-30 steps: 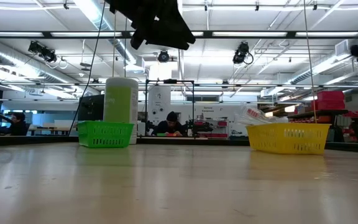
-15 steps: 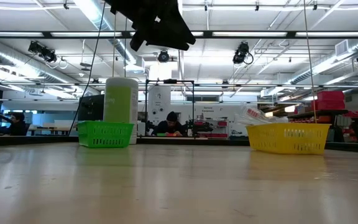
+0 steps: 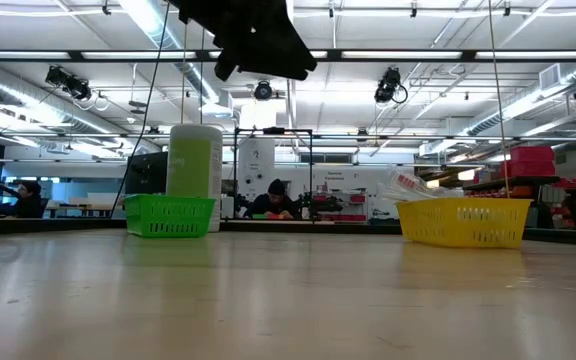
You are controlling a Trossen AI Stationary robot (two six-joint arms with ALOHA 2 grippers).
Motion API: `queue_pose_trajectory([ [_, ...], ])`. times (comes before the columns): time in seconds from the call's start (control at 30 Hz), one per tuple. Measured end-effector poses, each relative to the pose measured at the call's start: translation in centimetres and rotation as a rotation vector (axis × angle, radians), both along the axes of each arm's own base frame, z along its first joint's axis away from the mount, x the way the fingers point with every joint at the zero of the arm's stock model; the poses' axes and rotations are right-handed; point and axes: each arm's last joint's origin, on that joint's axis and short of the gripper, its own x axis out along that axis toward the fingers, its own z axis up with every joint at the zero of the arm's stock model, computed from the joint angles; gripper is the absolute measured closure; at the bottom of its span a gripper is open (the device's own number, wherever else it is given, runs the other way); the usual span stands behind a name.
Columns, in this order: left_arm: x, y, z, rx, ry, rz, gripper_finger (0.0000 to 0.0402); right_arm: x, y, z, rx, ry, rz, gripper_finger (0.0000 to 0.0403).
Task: Pick & Place Travel size toiletries
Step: Return to Home Position
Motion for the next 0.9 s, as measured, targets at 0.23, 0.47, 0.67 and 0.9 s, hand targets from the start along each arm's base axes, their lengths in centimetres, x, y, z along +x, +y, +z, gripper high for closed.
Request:
queue_pose_trajectory([
  [0.23,-0.4,0.0,0.4,0.027,0.028,-0.066,0.0285,1.3,-0.9,1.2,0.079,-0.003,-0.065,0.0273],
  [0.47,-2.7,0.1,2.4,0.155,0.116,-0.223,0.0285,2.4,-3.3,5.4,0.11,-0.382,-0.048,0.0276],
  [0.67,-5.5,0.4,5.0,0.213,0.127,-0.382,0.0285,2.3,-6.9,8.8,-0.033,-0.811,-0.032,0.0276],
  [0.9,-10.0,2.1,7.6,0.263,0.119,-0.375,0.0285,1.1,-11.4,12.2,-0.32,-1.232,0.087,0.0278],
])
